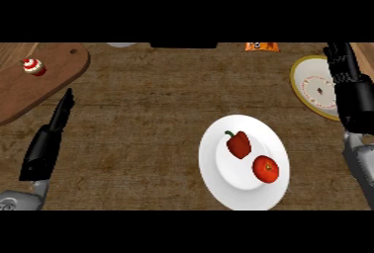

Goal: Pick the bell pepper from the plate and place it in the bowl

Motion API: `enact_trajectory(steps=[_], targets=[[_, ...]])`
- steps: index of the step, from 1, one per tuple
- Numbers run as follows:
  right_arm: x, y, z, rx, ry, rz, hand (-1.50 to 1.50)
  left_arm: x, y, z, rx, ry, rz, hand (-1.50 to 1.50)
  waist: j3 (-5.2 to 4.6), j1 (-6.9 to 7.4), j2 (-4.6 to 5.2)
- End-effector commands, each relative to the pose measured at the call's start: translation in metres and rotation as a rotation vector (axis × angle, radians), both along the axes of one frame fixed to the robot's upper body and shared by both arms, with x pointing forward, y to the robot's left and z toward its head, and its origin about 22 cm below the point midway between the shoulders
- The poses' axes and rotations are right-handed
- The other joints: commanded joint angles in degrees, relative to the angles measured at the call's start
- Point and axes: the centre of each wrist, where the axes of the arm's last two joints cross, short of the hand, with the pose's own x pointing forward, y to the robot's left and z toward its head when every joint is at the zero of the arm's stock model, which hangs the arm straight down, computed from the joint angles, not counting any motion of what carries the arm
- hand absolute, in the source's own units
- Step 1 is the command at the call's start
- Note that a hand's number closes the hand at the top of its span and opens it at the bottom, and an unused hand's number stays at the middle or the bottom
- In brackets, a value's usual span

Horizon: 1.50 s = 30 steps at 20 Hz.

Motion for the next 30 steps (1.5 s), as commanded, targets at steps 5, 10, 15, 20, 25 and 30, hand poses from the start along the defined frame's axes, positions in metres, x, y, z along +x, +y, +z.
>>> enact_trajectory(steps=[5, 10, 15, 20, 25, 30], targets=[[0.007, 0.062, -0.032, 0.14, 0.229, 0.711, 1.5, 0.015, -0.019, 0.021, -0.079, -0.059, -0.026, 0.0, 1.71, 7.28, 2.51], [0.028, 0.012, -0.067, 0.22, 0.25, 0.652, -1.5, 0.029, -0.041, 0.035, -0.16, 0.004, -0.004, 0.0, 1.69, 5.29, 2.55], [0.041, -0.02, -0.041, 0.115, 0.161, 0.955, -1.5, 0.034, -0.039, 0.044, -0.158, 0.032, 0.005, 0.0, 1.53, 4.8, 1.64], [0.051, -0.044, -0.004, -0.165, 0.192, 1.012, -1.5, 0.039, -0.044, 0.055, -0.151, 0.03, 0.028, 0.0, 1.41, 4.14, 1.13], [0.063, -0.024, 0.034, -0.502, 0.182, 1.049, -1.5, 0.045, -0.041, 0.056, -0.143, 0.05, 0.043, 0.0, 1.23, 3.74, 0.89], [0.065, 0.03, 0.007, -0.733, 0.185, 1.123, -1.5, 0.035, -0.05, 0.05, -0.154, 0.07, 0.065, 0.0, 1.13, 3.24, 0.4]])
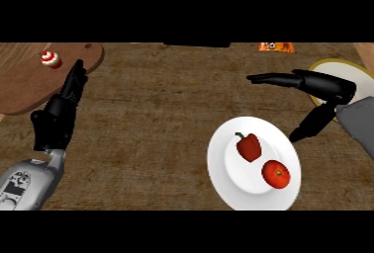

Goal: Pick the bell pepper from the plate and place it in the bowl

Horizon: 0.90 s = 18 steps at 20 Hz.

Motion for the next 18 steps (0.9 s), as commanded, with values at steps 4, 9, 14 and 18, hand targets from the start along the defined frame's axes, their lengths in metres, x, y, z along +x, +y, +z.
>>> enact_trajectory(steps=[4, 9, 14, 18], targets=[[0.012, 0.024, -0.013, -0.176, 0.041, 0.247, -1.5, -0.006, -0.002, 0.012, 0.002, 0.011, 0.001, 0.0, -0.06, -0.4, -0.35], [0.01, 0.059, -0.027, -0.289, 0.021, 0.353, -1.5, -0.001, 0.011, -0.006, 0.006, 0.009, 0.047, 0.0, -0.16, -1.59, -0.29], [0.008, 0.076, -0.04, -0.42, -0.003, 0.401, -1.5, -0.007, 0.025, -0.005, -0.004, 0.011, 0.043, 0.0, -0.2, -2.35, -0.65], [0.004, 0.069, -0.063, -0.528, -0.04, 0.378, -1.5, -0.005, 0.011, -0.007, 0.015, 0.025, 0.052, 0.0, -0.17, -3.12, -0.77]])
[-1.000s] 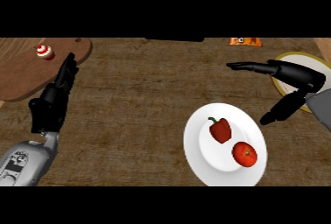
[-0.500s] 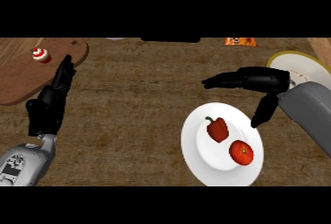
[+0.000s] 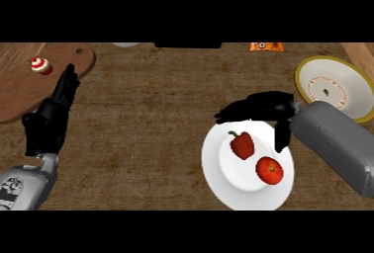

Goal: Pick the bell pepper from the plate and place it in the bowl

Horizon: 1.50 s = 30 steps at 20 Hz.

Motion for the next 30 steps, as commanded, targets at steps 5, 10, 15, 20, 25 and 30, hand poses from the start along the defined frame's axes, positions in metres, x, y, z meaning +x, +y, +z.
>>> enact_trajectory(steps=[5, 10, 15, 20, 25, 30], targets=[[0.005, 0.012, -0.045, -0.114, 0.044, 0.036, -1.5, -0.005, -0.005, 0.003, 0.0, -0.003, -0.003, 0.0, 0.02, 0.05, 0.02], [-0.004, 0.024, -0.055, -0.1, 0.061, 0.05, -1.5, 0.006, 0.003, 0.004, 0.006, -0.004, 0.018, 0.0, -0.01, -0.99, -0.18], [-0.004, 0.039, -0.077, -0.087, 0.056, 0.062, -1.5, 0.009, -0.009, 0.003, 0.021, -0.012, -0.002, 0.0, 0.0, -0.84, -0.07], [0.002, 0.025, -0.08, -0.113, 0.07, 0.05, -1.5, -0.005, 0.015, 0.003, 0.015, 0.011, 0.001, 0.0, -0.01, -0.68, -0.15], [-0.019, 0.043, -0.114, -0.062, -0.037, 0.142, 1.5, 0.001, 0.006, 0.008, -0.004, -0.013, 0.022, 0.0, 0.02, -0.54, -0.01], [0.001, 0.032, -0.098, -0.039, -0.012, 0.147, 1.5, -0.013, -0.014, 0.011, 0.003, -0.016, 0.008, 0.0, 0.03, -0.29, -0.05]])
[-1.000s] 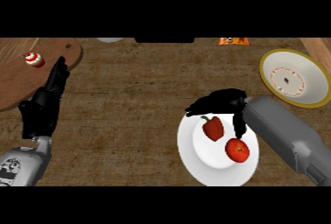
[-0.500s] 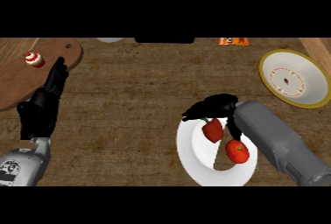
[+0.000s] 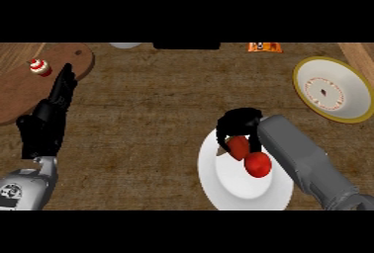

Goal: Pick the bell pepper from the plate and place it in the bowl

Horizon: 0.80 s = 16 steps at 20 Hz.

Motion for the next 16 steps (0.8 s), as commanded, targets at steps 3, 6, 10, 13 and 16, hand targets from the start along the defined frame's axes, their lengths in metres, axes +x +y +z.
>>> enact_trajectory(steps=[3, 6, 10, 13, 16], targets=[[-0.008, -0.011, -0.009, 0.044, 0.065, 0.047, 1.5, 0.001, -0.006, -0.01, 0.0, 0.018, 0.007, 0.0, 0.18, -0.89, 0.26], [-0.005, 0.002, -0.011, 0.109, 0.052, 0.061, 1.5, 0.018, -0.004, 0.004, 0.003, -0.003, 0.0, 0.0, 0.2, -0.61, 0.45], [-0.006, -0.027, 0.012, 0.151, 0.025, -0.044, 1.5, -0.007, -0.003, -0.025, -0.003, 0.019, 0.029, 0.0, 0.13, -1.9, -0.26], [-0.039, 0.006, -0.038, 0.135, 0.044, -0.379, 1.5, -0.002, 0.014, -0.018, 0.006, 0.029, 0.066, 0.0, 0.03, -4.22, -1.27], [-0.064, -0.009, -0.067, 0.159, 0.048, -0.628, 1.5, -0.009, 0.025, -0.029, -0.006, 0.055, 0.117, 0.0, -0.08, -6.99, -2.08]])
